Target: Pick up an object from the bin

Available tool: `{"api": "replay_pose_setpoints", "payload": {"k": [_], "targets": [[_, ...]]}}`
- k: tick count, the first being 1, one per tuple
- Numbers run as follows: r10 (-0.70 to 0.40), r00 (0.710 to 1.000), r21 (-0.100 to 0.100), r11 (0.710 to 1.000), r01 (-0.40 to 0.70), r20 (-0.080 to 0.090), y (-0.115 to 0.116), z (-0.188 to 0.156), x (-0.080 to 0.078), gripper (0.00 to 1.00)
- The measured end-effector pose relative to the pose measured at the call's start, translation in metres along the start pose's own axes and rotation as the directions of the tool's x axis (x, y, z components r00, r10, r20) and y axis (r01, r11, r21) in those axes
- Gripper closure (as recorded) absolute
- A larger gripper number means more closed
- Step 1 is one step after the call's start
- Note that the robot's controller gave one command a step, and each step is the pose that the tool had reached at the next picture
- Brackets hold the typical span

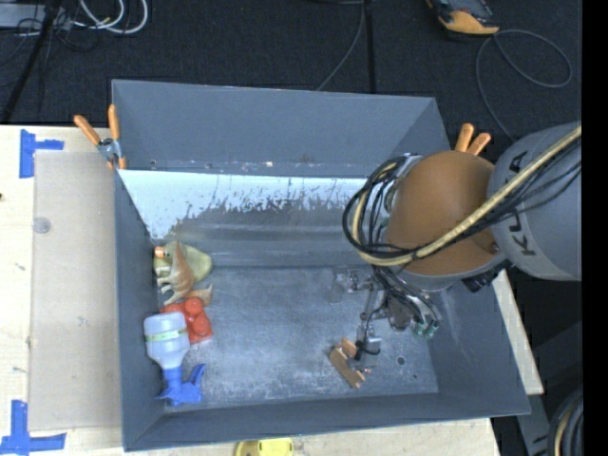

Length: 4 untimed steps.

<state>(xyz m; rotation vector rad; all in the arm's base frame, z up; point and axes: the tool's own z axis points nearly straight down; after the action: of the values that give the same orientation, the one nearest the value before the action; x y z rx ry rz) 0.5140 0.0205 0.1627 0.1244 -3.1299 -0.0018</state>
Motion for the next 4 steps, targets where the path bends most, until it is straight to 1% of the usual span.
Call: {"api": "replay_pose_setpoints", "payload": {"k": [1, 2, 3, 4], "targets": [[0.039, 0.999, 0.002, 0.999, -0.039, -0.004, -0.016, -0.019, -0.037, 0.0], [-0.031, 0.999, 0.0, 1.0, 0.031, 0.014, -0.024, -0.017, -0.03, 0.0], [-0.222, 0.975, 0.001, 0.975, 0.222, -0.002, -0.038, 0.023, 0.004, 0.0], [-0.243, 0.97, 0.001, 0.97, 0.243, -0.002, -0.04, 0.036, 0.008, 0.0]]}}
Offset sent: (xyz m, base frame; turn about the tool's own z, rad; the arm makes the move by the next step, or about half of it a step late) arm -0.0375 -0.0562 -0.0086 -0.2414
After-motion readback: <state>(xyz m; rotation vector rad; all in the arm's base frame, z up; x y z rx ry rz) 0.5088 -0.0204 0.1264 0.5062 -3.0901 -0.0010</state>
